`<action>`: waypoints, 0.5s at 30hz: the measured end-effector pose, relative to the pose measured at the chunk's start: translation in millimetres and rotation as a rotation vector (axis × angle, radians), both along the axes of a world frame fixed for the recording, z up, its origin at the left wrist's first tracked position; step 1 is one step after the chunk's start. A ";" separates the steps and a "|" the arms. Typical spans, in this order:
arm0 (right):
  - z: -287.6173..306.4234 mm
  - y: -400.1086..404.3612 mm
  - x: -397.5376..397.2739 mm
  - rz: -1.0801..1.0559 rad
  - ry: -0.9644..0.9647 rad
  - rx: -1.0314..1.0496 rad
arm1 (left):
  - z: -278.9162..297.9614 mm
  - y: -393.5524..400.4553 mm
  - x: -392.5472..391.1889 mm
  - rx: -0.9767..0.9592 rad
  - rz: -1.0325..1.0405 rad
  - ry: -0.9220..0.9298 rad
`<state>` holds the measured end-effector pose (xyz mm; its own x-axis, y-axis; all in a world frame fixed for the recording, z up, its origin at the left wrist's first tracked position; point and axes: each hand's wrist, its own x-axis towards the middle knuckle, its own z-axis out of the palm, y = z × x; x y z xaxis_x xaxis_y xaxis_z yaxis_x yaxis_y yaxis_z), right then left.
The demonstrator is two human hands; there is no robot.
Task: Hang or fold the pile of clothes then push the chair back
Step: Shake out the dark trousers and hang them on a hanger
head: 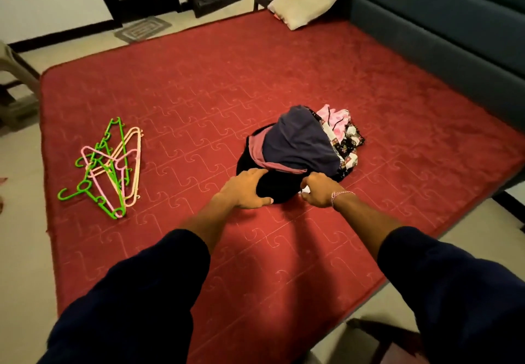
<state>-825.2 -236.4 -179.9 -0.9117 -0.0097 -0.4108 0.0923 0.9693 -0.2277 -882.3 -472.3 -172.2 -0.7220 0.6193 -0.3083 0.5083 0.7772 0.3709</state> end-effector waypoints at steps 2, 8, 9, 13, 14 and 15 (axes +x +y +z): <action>-17.4 19.4 -21.6 0.025 -0.030 -0.008 | -15.7 16.8 -14.3 -0.031 0.019 -0.038; -69.9 59.0 -87.9 0.065 -0.101 -0.010 | -56.0 60.8 -47.6 -0.070 0.051 -0.069; -77.6 61.6 -99.0 0.069 -0.106 -0.017 | -61.8 66.0 -51.3 -0.074 0.055 -0.074; -109.8 67.6 -133.5 0.049 -0.095 0.004 | -79.5 79.3 -64.7 -0.089 0.080 -0.101; -115.4 67.5 -138.4 0.056 -0.107 0.018 | -83.8 80.9 -68.3 -0.086 0.098 -0.114; -120.2 67.6 -142.0 0.062 -0.114 0.020 | -87.8 82.3 -71.7 -0.078 0.117 -0.131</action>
<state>-967.1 -168.8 -300.1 -0.8571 -0.0555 -0.5121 0.0562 0.9782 -0.2001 -954.0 -390.0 -260.0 -0.7382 0.5040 -0.4483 0.3642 0.8572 0.3640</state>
